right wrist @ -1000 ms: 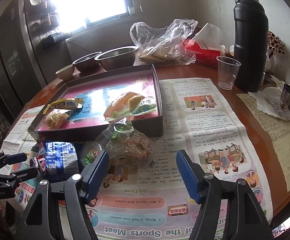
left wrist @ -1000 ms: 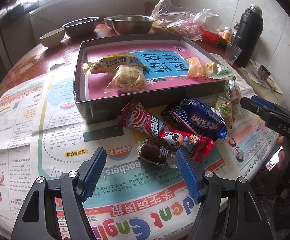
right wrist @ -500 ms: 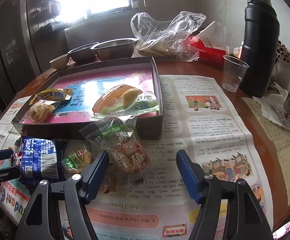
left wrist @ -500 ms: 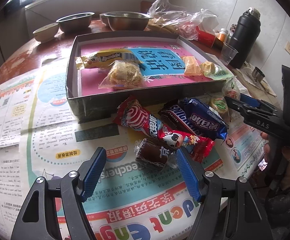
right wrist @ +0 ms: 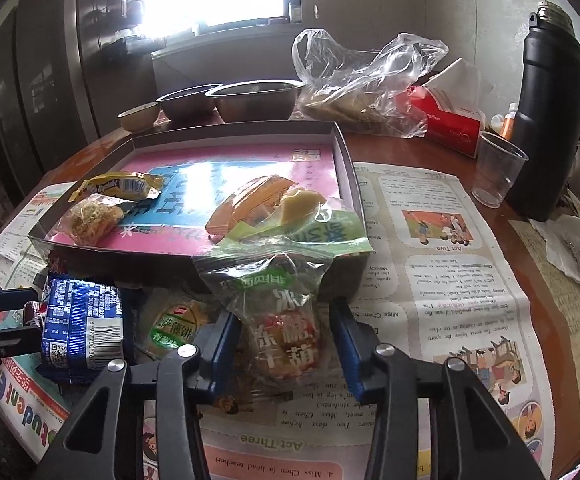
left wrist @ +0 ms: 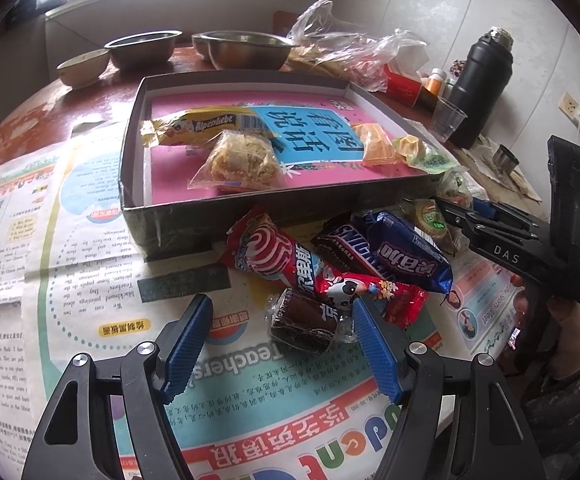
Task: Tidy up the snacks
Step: 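Grasp the clear mooncake bag with the right gripper while the left grasps the brown chocolate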
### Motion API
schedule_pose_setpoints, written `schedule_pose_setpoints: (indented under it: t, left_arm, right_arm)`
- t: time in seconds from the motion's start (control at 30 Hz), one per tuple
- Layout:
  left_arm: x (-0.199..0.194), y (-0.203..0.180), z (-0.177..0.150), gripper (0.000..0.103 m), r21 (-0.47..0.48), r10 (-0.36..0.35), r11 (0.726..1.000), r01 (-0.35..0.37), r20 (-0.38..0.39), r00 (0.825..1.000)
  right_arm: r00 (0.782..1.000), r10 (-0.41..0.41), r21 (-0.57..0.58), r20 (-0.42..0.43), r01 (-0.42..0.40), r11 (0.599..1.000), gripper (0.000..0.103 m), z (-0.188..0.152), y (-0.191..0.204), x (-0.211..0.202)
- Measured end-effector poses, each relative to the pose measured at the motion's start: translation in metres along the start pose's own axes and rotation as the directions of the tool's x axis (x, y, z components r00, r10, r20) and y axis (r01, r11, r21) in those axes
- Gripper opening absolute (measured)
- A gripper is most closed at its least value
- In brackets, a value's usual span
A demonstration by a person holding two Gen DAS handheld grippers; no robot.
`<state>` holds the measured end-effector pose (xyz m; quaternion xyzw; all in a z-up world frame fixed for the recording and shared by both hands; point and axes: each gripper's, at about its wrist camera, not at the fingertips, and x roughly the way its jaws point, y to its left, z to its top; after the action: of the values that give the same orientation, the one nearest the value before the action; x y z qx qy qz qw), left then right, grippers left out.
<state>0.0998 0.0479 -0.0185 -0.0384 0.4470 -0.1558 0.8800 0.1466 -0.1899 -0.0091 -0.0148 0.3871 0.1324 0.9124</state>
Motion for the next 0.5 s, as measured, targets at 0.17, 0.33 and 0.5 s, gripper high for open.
schedule_pose_setpoints:
  t: [0.17,0.33,0.5]
  left_arm:
    - [0.002,-0.001,-0.001,0.070,0.061,-0.055,0.997,0.053,0.020,0.998]
    - [0.001,0.002,-0.002,0.066,0.090,-0.090,0.992,0.087,0.035,0.995]
    - [-0.001,0.005,-0.004,0.063,0.106,-0.126,0.987,0.122,0.030,0.992]
  right_arm:
    - [0.999,0.038,0.034,-0.004,-0.037,0.999,0.042,-0.003,-0.004,-0.001]
    - [0.999,0.048,0.061,-0.011,-0.047,0.997,0.039,-0.006,-0.009,-0.002]
    - [0.998,0.054,0.080,-0.010,-0.053,0.995,0.038,-0.006,-0.012,-0.003]
